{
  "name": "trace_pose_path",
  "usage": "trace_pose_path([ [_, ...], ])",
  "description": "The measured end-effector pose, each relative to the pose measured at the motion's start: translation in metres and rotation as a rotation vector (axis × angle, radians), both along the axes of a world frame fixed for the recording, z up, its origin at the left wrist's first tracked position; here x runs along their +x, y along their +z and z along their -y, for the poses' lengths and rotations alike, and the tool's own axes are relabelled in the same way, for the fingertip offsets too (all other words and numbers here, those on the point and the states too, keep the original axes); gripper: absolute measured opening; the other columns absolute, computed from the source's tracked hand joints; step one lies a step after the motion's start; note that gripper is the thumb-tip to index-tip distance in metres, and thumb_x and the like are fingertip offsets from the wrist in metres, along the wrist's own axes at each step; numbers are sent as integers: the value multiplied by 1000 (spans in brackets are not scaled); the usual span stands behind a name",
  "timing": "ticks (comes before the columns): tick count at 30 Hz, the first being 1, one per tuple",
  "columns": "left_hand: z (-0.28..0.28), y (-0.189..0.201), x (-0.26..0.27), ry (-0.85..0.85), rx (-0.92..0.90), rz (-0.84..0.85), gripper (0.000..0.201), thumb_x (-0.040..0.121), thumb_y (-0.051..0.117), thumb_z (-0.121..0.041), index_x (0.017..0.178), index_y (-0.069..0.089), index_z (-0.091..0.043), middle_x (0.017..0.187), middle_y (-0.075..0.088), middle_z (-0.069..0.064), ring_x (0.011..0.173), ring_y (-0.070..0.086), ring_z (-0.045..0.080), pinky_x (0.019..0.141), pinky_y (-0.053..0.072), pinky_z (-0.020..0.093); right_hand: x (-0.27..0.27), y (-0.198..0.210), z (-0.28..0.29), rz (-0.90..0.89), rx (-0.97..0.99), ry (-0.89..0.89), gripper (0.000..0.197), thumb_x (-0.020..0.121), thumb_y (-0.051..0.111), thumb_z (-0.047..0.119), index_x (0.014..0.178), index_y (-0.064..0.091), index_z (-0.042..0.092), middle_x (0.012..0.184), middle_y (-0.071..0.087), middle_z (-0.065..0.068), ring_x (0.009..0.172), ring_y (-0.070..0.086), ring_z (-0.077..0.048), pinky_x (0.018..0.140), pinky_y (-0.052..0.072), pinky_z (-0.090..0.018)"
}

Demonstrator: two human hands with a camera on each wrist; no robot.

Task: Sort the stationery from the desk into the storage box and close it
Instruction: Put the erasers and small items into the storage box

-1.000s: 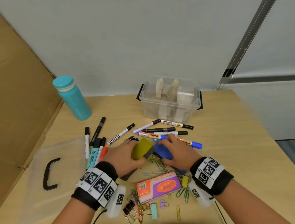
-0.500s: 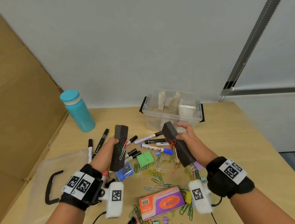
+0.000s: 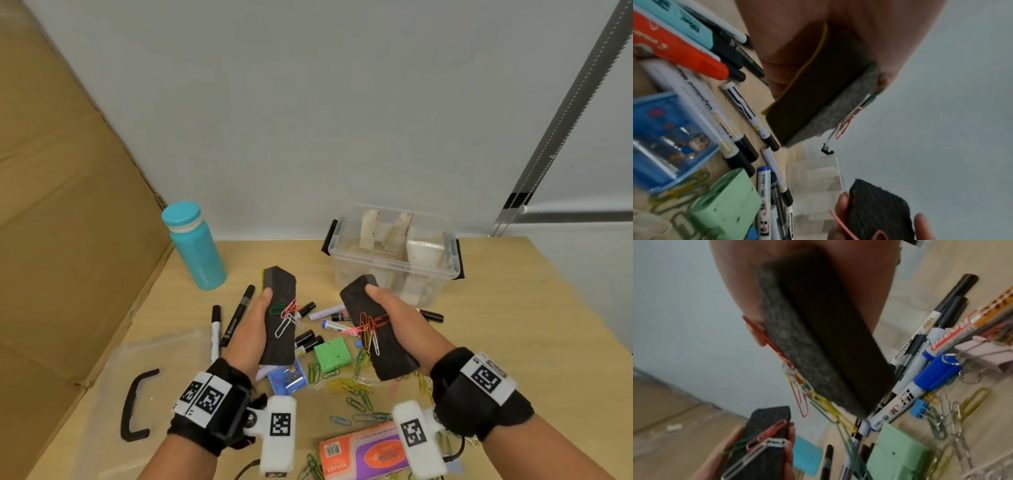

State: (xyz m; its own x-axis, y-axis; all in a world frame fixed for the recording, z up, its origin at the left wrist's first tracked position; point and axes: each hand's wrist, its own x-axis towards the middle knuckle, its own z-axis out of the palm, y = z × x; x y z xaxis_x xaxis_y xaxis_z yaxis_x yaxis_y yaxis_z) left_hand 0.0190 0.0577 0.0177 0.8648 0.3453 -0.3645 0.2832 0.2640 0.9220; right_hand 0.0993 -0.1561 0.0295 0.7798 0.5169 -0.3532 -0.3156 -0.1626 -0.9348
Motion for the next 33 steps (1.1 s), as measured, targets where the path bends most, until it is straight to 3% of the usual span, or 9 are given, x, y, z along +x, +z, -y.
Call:
trace_pose_path([
  [3,2,4,-1,-20,36,52,54,83,47,-60,118,63,-21,107,70,8,101,65,23,94,50,39,-7,2,-10,345,-89,102,41,93,40,53,117,60,27,83,66,10,71,63,3,67,46,-15],
  [5,0,5,1,-37,-39,53,68,75,54,-64,126,59,-20,122,65,12,115,60,28,105,42,48,-9,1,-16,513,-129,163,48,88,41,56,126,54,30,97,60,4,84,59,-2,76,45,-18],
  [7,-2,6,4,-25,-115,49,61,79,53,-57,127,58,-19,122,66,12,116,60,28,104,42,49,-10,-2,-22,632,-153,206,55,86,46,57,133,49,28,104,52,0,89,55,-10,78,44,-19],
  [11,-4,7,9,-26,-262,79,51,90,48,-45,131,54,-16,128,60,16,121,55,33,102,43,49,-13,-9,-31,871,-192,266,65,83,54,61,136,44,23,114,47,8,103,51,-6,89,44,-21],
  [15,-11,6,12,20,-371,113,50,95,46,-35,136,47,-6,129,55,19,119,54,33,102,42,47,-19,-12,-37,1180,-361,418,73,85,55,60,143,33,22,142,40,9,124,44,-9,103,39,-27],
  [17,-14,5,13,3,-378,121,52,95,45,-34,136,45,-2,121,57,18,110,56,30,96,46,45,-22,-15,-43,1233,-416,506,78,85,53,61,147,25,22,152,32,8,132,40,-12,107,36,-31],
  [20,-18,4,17,-31,-395,106,50,95,44,-33,134,47,-1,104,62,17,93,62,28,79,55,39,-25,-21,-48,1254,-458,553,81,85,53,62,148,22,21,150,35,4,124,49,-18,99,44,-34],
  [27,-26,-9,18,-63,-458,99,45,97,42,-30,135,48,-7,111,62,14,102,59,28,94,46,43,-28,-25,-31,1317,-527,569,79,86,49,65,143,31,14,139,49,-4,120,51,-19,98,43,-32],
  [33,-17,-13,17,-152,-441,38,40,98,39,-31,125,55,-6,115,64,16,102,61,26,95,46,40,-25,-34,-43,1397,-526,544,77,89,44,63,142,29,9,154,27,-8,136,37,-20,107,40,-32],
])
